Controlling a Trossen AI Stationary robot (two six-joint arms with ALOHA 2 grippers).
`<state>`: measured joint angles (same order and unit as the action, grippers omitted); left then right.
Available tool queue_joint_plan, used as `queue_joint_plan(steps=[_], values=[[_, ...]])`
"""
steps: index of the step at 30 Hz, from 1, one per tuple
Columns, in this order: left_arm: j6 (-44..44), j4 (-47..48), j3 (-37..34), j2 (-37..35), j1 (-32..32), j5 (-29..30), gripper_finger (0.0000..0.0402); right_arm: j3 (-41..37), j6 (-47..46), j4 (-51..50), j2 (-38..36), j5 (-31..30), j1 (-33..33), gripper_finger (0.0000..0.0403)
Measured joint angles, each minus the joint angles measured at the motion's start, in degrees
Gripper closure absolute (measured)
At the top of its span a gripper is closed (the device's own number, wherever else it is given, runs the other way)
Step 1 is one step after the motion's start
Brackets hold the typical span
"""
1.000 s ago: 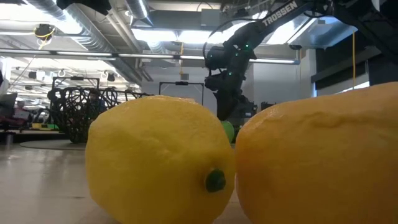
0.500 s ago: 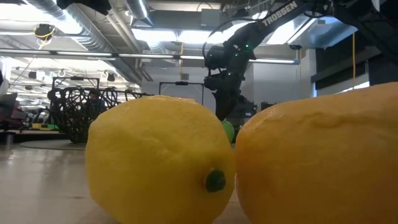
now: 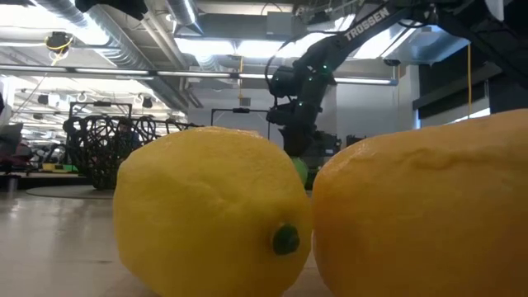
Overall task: Build produce basket
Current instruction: Put the green apple into the black wire basket
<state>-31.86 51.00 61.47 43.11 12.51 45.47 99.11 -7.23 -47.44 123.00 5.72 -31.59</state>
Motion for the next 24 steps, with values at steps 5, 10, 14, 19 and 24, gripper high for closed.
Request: queue_joint_plan(steps=[5, 10, 14, 19, 24], values=[[0.76, -0.01, 0.0, -0.01, 0.0, 0.0, 0.0309, -0.1, 0.0, -0.49, 0.19, 0.26, 0.15, 0.0394], [0.92, 0.0, 0.0, -0.02, 0.0, 0.02, 0.0309, -0.11, 0.0, -0.48, 0.19, 0.11, 0.15, 0.0395], [0.94, 0.0, 0.0, -0.02, 0.0, 0.0, 0.0309, 0.4, 0.0, -1.29, 0.24, -0.07, 0.23, 0.0399], [0.94, 0.0, 0.0, -0.01, 0.0, 0.01, 0.0309, 2.42, 0.04, -3.25, 0.48, -0.16, 0.85, 0.0401], [0.96, -0.01, 0.0, -0.01, -0.01, 0.0, 0.0309, 4.35, 0.15, -5.26, 0.45, -1.6, 2.08, 0.0402]])
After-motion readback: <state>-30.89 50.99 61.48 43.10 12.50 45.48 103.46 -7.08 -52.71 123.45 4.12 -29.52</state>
